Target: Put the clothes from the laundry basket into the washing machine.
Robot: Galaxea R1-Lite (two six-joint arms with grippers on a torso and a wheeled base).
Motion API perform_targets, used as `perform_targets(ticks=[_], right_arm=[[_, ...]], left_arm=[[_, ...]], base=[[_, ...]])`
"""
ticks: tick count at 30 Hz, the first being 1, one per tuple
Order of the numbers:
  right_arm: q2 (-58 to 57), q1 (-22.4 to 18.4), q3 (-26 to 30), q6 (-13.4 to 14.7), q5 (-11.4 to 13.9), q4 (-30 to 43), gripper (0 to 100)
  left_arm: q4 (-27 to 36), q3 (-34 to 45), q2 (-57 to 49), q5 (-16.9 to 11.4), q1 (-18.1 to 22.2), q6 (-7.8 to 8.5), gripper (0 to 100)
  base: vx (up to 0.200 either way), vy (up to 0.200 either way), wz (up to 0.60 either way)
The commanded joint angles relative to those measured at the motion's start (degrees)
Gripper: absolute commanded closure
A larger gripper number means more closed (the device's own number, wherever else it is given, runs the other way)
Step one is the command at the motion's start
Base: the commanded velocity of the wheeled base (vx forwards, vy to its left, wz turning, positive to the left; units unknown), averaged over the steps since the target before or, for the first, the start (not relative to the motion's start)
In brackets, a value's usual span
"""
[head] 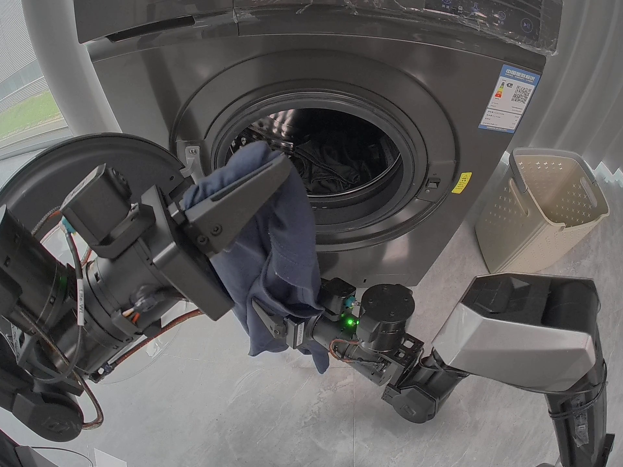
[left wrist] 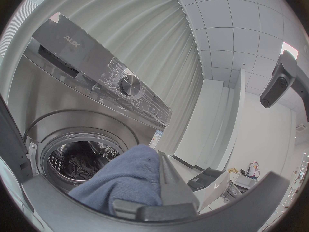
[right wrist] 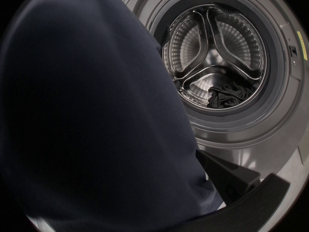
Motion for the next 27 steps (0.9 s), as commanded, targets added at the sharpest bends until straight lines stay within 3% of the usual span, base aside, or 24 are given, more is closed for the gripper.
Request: perform_targets(ticks=[1,15,16,27], right_arm=[[3.3,0.3,-2.4,0.1,0.1,-0.3,0],[8.5,0.2,-10.7,1.0,0.0,-0.6,0],[8.7,0.3,-10.9,1.0,-0.1,-0.6,100],[7.3,0.0,-9.3,2.0,-0.4,-1.8,100]], left_arm=[[0.0,0.1,-0.1,0.1,-0.5,-0.07,100],[-0.1,-0.3,-0.2,0.3,-0.5,-0.07,100],[-0.1,-0.3,-0.3,0.3,-0.5,-0.07,100],[0.0,-0.5,-0.7,0.3,0.1,-0.16,100]], base=[[0.000,0.000,0.00],[0.000,0.000,0.00],[0.000,0.000,0.00],[0.000,0.000,0.00]])
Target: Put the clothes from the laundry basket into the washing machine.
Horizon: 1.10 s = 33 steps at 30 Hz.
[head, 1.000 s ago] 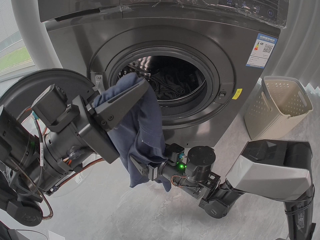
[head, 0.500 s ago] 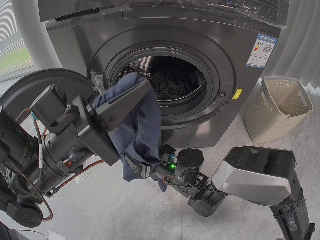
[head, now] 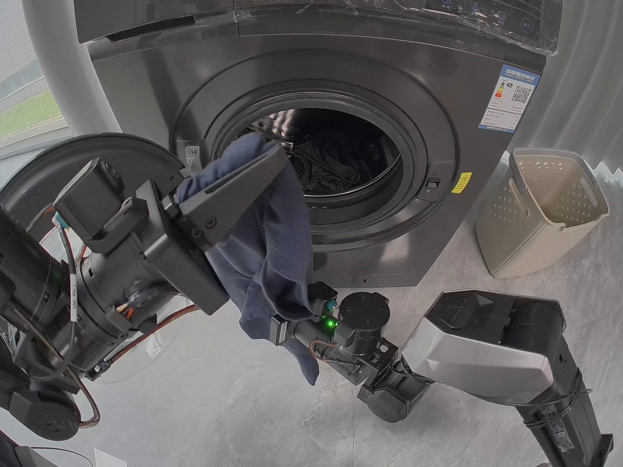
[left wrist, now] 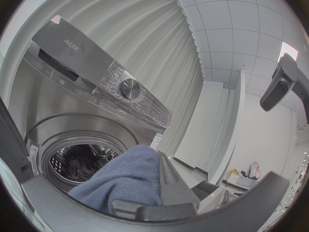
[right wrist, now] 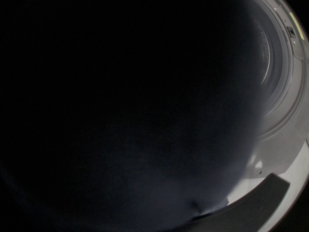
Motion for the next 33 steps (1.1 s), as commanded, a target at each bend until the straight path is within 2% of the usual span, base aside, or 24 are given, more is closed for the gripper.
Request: perform_targets(ticks=[1,8,16,24,29,33], right_arm=[[-1.8,-0.8,1.7,-0.1,0.0,0.0,100],[-11.4,-5.0,10.6,-0.2,-0.5,0.0,100],[-20.8,-9.6,16.9,-0.1,-2.0,0.1,100],[-25.2,-9.4,18.4,0.0,-4.2,0.8,100],[-26.5,-9.5,18.4,0.7,-4.3,0.6,100],[-28.6,-9.1,18.5,0.9,-4.3,0.8,100]], left_arm=[[-0.1,-0.1,-0.1,0.0,0.3,-0.04,100],[0.1,-0.4,0.2,0.1,0.5,-0.22,100],[0.4,0.0,0.2,0.1,2.0,-0.30,100],[0.6,2.0,0.8,0.1,2.7,-0.22,100],[0.7,5.0,1.1,0.1,2.9,-0.22,100],[0.8,9.3,2.9,-0.2,4.9,-0.04,100]], base=[[0.000,0.000,0.00],[0.000,0.000,0.00],[0.000,0.000,0.00],[0.000,0.000,0.00],[0.000,0.000,0.00],[0.000,0.000,0.00]])
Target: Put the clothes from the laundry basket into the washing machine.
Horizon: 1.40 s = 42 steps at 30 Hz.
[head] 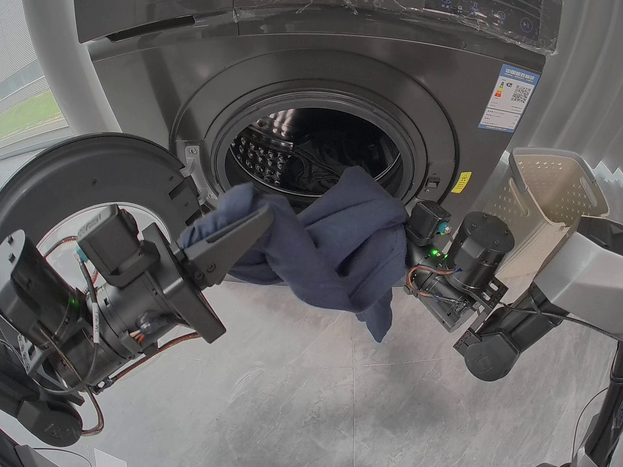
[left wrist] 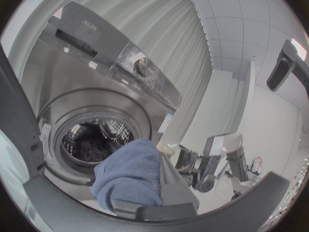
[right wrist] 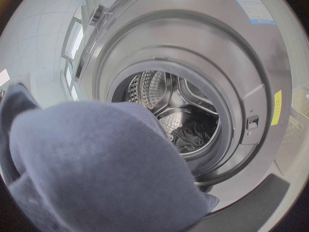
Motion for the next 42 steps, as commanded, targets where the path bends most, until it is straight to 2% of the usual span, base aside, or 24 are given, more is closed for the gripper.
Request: perform_targets(ticks=[1,5,9,11,13,19,28,29,38,42], right_arm=[[-3.6,0.5,0.2,0.2,0.0,0.2,100],[-6.2,0.8,1.6,0.1,0.0,0.3,100],[-8.2,0.8,2.9,0.0,0.1,0.4,100],[-9.5,0.9,3.9,0.1,0.1,0.3,100],[-10.3,1.5,4.5,0.0,0.1,0.4,100],[-10.7,3.1,4.0,0.1,0.0,1.1,100],[-10.5,3.4,3.9,0.1,0.0,1.3,100],[-10.5,3.5,3.9,0.1,0.0,1.3,100],[-10.4,2.8,3.8,0.0,0.0,1.4,100],[-10.2,2.4,3.7,0.0,0.0,1.4,100]], left_arm=[[0.0,4.0,2.6,-0.2,2.0,0.21,100],[-0.9,7.8,6.5,-0.4,4.1,0.56,100],[-0.9,9.5,10.0,-0.6,5.6,2.05,100],[-1.2,9.6,13.8,-0.5,6.5,4.43,100],[-2.2,9.9,16.1,-0.4,6.3,5.30,100],[-4.1,10.6,21.1,-0.3,6.4,6.10,100],[-4.1,10.3,21.6,-0.4,6.5,6.18,100],[-4.1,10.3,21.8,-0.4,6.5,6.36,0],[-4.0,11.0,21.8,-0.6,6.3,6.45,0],[-4.2,14.7,21.4,-0.9,4.9,7.94,0]], base=[[0.000,0.000,0.00],[0.000,0.000,0.00],[0.000,0.000,0.00],[0.000,0.000,0.00],[0.000,0.000,0.00],[0.000,0.000,0.00],[0.000,0.000,0.00],[0.000,0.000,0.00],[0.000,0.000,0.00],[0.000,0.000,0.00]])
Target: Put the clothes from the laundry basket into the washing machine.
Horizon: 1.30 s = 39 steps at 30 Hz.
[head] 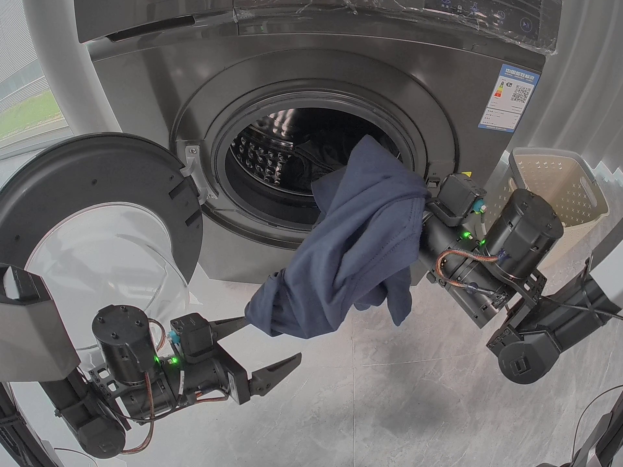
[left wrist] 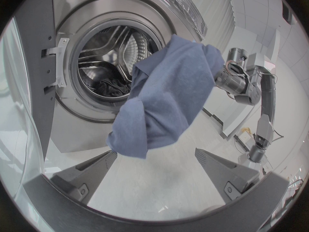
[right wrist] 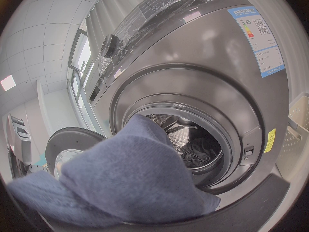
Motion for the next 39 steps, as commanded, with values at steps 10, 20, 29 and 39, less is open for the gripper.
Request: perform_targets(ticks=[10,20,29,39], right_arm=[[0.8,0.6,0.3,0.0,0.0,0.1,100],[0.8,0.7,-0.2,0.1,0.0,-0.1,100],[2.1,3.6,-0.9,0.1,-1.2,0.1,100],[2.1,3.7,-1.0,0.1,-1.2,0.7,100]], left_arm=[[-0.2,3.6,-4.9,-2.8,-3.3,3.96,0],[4.3,4.8,-16.8,-3.0,-5.3,3.61,0],[-0.4,-6.5,-1.5,-2.8,-6.4,3.17,0],[-0.4,-16.5,8.4,-2.4,-6.4,3.17,0]], base=[[0.000,0.000,0.00],[0.000,0.000,0.00],[0.000,0.000,0.00],[0.000,0.000,0.00]])
